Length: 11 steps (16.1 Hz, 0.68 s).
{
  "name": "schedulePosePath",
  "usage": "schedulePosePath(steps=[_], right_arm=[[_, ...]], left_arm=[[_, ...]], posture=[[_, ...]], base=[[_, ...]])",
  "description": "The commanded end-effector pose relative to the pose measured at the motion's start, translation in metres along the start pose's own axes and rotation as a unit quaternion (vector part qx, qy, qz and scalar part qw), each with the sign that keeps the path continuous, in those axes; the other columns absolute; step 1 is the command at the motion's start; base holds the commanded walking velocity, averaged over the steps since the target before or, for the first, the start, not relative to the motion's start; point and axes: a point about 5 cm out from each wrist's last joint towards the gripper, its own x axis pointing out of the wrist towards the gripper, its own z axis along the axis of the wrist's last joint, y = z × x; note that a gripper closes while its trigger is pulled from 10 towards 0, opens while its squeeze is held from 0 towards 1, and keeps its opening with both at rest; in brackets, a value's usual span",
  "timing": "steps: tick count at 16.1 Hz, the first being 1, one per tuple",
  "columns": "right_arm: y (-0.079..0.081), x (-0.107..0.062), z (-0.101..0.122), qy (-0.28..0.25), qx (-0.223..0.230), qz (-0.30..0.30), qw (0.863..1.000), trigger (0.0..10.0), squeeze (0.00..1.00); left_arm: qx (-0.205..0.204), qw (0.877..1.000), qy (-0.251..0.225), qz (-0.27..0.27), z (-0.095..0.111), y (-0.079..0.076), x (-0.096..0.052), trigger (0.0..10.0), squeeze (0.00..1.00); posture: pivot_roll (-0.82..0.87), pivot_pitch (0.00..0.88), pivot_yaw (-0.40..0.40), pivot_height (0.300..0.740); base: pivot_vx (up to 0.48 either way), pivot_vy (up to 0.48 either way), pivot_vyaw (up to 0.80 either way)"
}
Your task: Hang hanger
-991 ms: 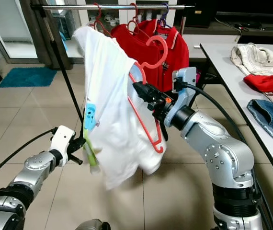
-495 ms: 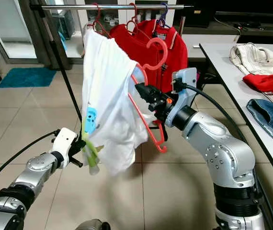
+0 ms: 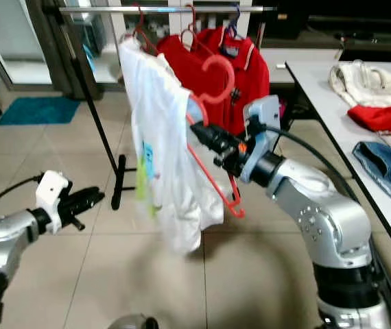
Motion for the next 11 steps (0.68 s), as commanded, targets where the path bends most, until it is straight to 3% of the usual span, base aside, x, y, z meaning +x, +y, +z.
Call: schedulePosePath(steps=[1, 4, 5, 9, 11], right_arm=[[0.003, -0.001, 0.003, 0.001, -0.019, 0.031, 0.999, 10.0, 0.0], [0.0, -0.005, -0.004, 0.043, -0.049, 0.043, 0.997, 10.0, 0.0], [-0.006, -0.006, -0.008, 0.06, -0.063, 0.038, 0.995, 10.0, 0.0], [-0.005, -0.007, -0.02, 0.097, -0.095, 0.109, 0.985, 10.0, 0.0], [-0.002, -0.009, -0.024, 0.111, -0.107, 0.136, 0.979, 10.0, 0.0]], left_arm=[[0.025, 0.999, -0.018, -0.016, 0.019, 0.01, -0.009, 10.0, 1.0], [0.066, 0.997, -0.039, -0.006, 0.045, 0.027, -0.026, 10.0, 1.0], [0.1, 0.994, -0.047, -0.015, 0.065, 0.034, -0.034, 10.0, 1.0], [0.159, 0.983, -0.054, -0.078, 0.114, 0.031, -0.042, 10.0, 1.0], [0.174, 0.979, -0.053, -0.09, 0.124, 0.031, -0.045, 10.0, 0.0]], posture=[[-0.02, 0.0, 0.05, 0.74], [-0.02, 0.0, 0.051, 0.74], [-0.01, 0.0, 0.05, 0.74], [0.0, 0.0, 0.046, 0.74], [0.0, 0.0, 0.048, 0.74]], base=[[0.0, 0.0, 0.0], [0.0, 0.0, 0.0], [0.0, 0.0, 0.0], [0.0, 0.0, 0.0], [0.0, 0.0, 0.0]])
